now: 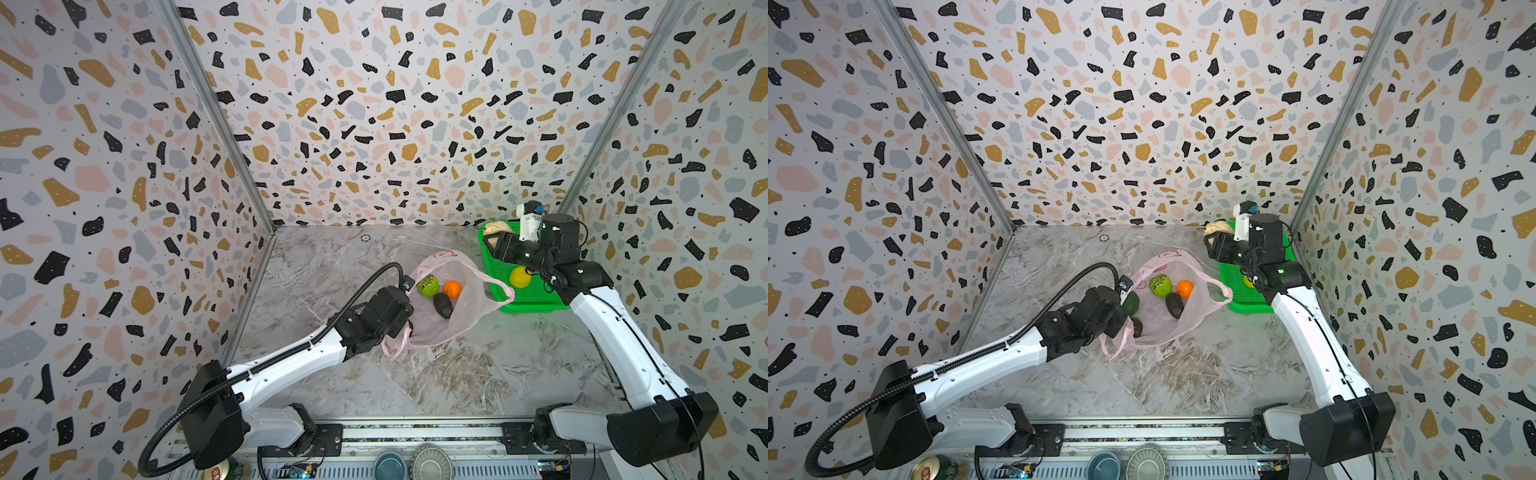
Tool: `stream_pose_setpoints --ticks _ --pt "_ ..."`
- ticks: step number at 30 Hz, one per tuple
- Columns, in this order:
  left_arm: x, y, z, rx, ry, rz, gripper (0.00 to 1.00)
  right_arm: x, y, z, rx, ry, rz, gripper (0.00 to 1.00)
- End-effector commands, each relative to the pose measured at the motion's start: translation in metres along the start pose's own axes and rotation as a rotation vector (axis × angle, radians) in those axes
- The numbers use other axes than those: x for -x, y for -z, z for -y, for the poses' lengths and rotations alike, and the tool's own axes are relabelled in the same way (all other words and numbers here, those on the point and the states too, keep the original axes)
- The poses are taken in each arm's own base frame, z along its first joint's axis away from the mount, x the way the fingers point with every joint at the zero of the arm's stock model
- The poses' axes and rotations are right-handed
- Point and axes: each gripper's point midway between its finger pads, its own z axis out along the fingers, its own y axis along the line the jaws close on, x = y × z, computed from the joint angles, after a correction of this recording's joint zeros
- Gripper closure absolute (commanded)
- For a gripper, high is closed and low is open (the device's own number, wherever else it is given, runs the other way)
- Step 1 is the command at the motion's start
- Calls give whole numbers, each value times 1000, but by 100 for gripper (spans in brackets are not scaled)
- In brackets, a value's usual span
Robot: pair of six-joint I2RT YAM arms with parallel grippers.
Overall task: Untie the knot of the plastic bag and take out the fruit
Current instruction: 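Lift the pale pear out and carry it over the green basket, then open the right gripper to release the pear beside the lemon, then return the open right gripper to the bag mouth above the remaining fruit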
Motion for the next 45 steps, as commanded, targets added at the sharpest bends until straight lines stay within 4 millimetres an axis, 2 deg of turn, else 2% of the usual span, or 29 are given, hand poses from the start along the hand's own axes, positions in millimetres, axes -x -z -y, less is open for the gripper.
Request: stream_pose_setpoints --ticks 1,5,10,14,17,23,28,38,42,45 --pt "16 3 -4 8 18 36 100 -3 -20 41 -49 -37 24 45" --pt "17 4 -5 8 17 39 100 -24 -44 95 -148 -86 -4 45" --pt "16 5 -6 14 16 39 100 -57 -69 146 -245 -122 -81 45" --pt "15 5 -7 15 18 42 100 -79 -83 170 -286 -146 -145 45" --pt "14 4 -6 14 18 41 100 -90 -89 180 -309 -157 -179 43" --pt "14 2 -9 37 -1 41 100 -111 -94 189 -333 -174 -242 32" --pt "16 -3 -9 41 -21 39 100 -115 -90 190 -340 -171 -249 23" --pt "26 -11 -10 46 -44 46 100 -110 -76 180 -332 -158 -242 15" --pt "25 -10 -11 46 -43 45 100 -97 -62 165 -302 -152 -215 14" --pt "24 -8 -12 47 -47 45 100 -81 -44 148 -267 -136 -190 13"
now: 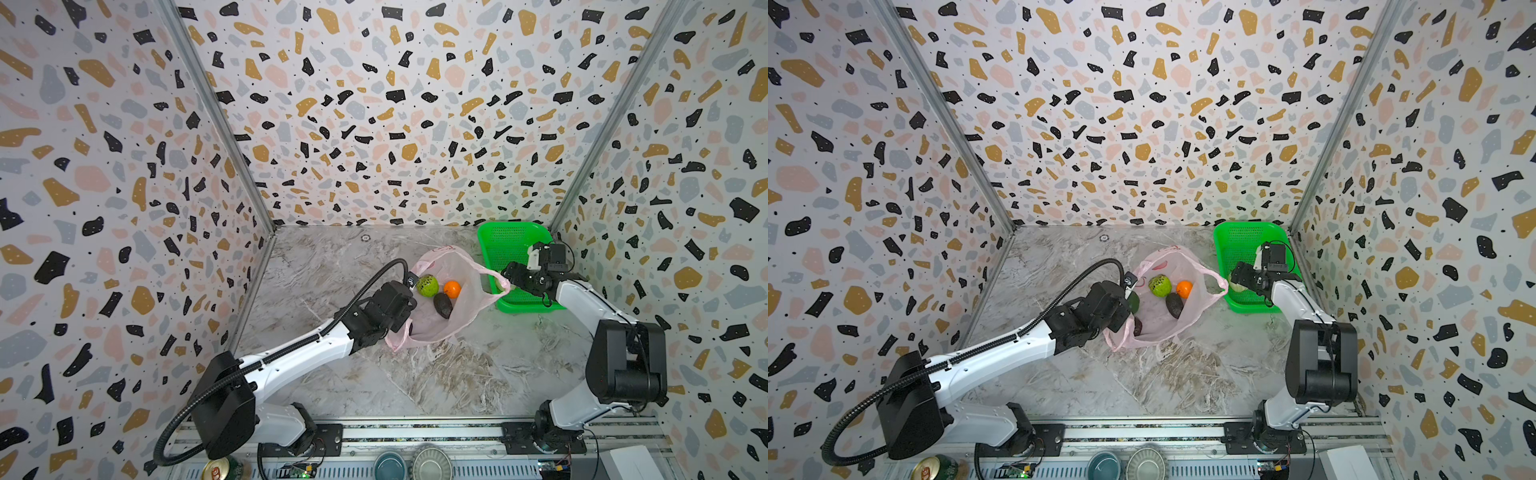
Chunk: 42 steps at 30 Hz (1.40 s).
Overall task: Untie the knot of the plastic bag and take out the fruit
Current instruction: 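Return the open right gripper to the bag mouth above the remaining fruit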
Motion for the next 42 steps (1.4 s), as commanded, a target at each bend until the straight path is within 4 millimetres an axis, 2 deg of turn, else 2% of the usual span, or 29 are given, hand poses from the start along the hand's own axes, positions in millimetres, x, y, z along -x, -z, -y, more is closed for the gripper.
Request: stream_pose_setpoints --ticks 1,6,8,12,16,20,24,29,34,42 --pt "15 8 -8 18 12 47 100 12 41 -22 60 34 37 12" --pt "15 9 -7 12 13 50 100 25 97 -67 200 103 94 4" --pt "16 9 -7 11 14 52 100 32 124 -93 262 141 129 1" --pt "17 9 -7 6 14 53 100 36 168 -148 381 219 171 1" --pt "16 9 -5 -2 11 50 100 26 200 -201 496 285 178 1" --pt "16 10 -6 -2 13 51 100 3 218 -245 591 333 152 1" --pt "16 10 -6 -3 14 51 100 -31 218 -273 637 383 87 1" --pt "18 11 -6 -4 17 55 100 -73 198 -281 591 465 36 0" --pt "19 11 -6 -6 20 58 100 -113 161 -270 504 563 -24 1" --pt "23 13 -7 -5 23 62 100 -150 118 -248 386 684 -66 4"
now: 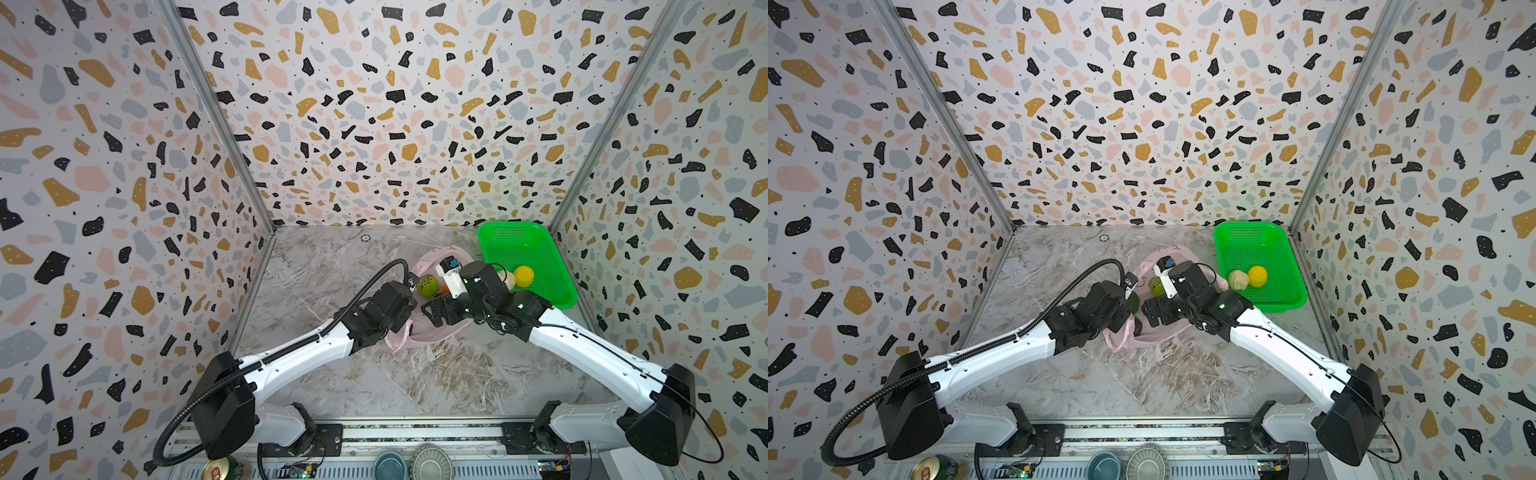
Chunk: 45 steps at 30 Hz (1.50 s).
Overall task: Untie the knot of the plastic bag and take out the fruit
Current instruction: 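Return the open right gripper to the bag mouth above the remaining fruit, then lower the right gripper into the bag and close on the dark avocado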
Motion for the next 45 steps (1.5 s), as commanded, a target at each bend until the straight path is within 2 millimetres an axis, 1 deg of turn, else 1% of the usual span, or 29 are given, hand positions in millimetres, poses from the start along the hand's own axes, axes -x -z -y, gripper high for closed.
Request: stream_pose_setpoints --ticks 1,3,6,17,21,23,26,31,40,43,45 --pt "22 13 -8 4 26 61 100 1 -5 7 -57 66 29 4" --pt "23 13 -7 1 30 64 100 -7 -17 12 -77 84 2 4" --pt "23 13 -7 -1 34 67 100 -15 -33 18 -99 102 -31 5" --pt "29 18 0 -57 53 105 100 -34 -99 32 -162 107 -144 7" --pt "31 21 4 -86 63 130 100 -40 -117 48 -243 80 -177 5" --pt "31 22 8 -109 67 135 100 -41 -122 59 -299 53 -176 4" --pt "30 22 15 -147 72 139 100 -36 -123 73 -364 -2 -138 2" --pt "29 23 19 -157 76 145 100 -34 -129 95 -406 -98 -110 1" --pt "25 20 21 -156 63 135 100 -24 -147 120 -424 -154 -80 1" --pt "25 21 21 -155 62 134 100 -30 -155 129 -417 -187 -100 2" --pt "25 20 21 -155 58 132 100 -32 -158 132 -417 -197 -104 5"
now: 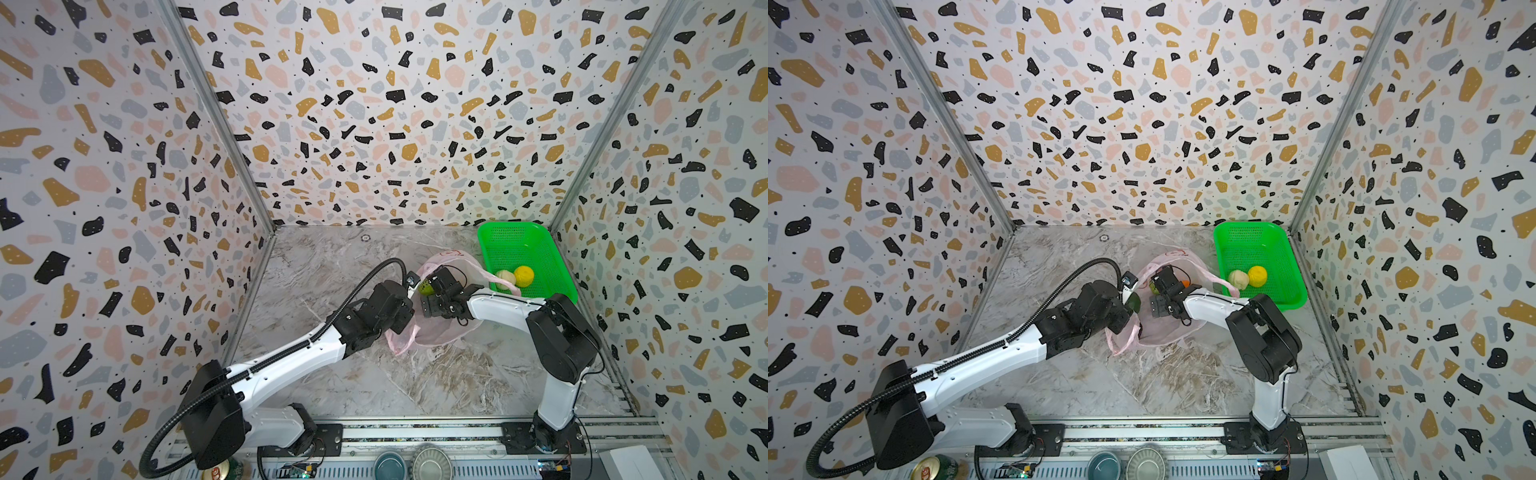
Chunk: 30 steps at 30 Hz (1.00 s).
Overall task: Untie the knot of the plastic bag and take out the fruit
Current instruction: 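Lower the right gripper into the bag and close on the dark avocado, then lift the dark avocado out of the bag and carry it to the basket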
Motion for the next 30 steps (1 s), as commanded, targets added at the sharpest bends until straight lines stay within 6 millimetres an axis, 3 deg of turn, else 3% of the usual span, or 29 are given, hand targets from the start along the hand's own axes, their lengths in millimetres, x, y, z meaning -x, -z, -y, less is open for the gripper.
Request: stream_pose_setpoints --ticks 1,8,15,20,30 --pt "8 2 3 -12 3 37 100 18 2 -1 19 -42 39 7" --pt "8 2 3 -11 5 35 100 15 -9 -1 12 -37 39 19" --pt "7 2 2 -7 3 30 100 16 -10 -3 18 -26 34 45" --pt "5 2 0 5 -1 25 100 18 4 -8 36 -6 44 55" --pt "6 1 -3 24 -4 26 100 11 59 -37 165 49 48 57"
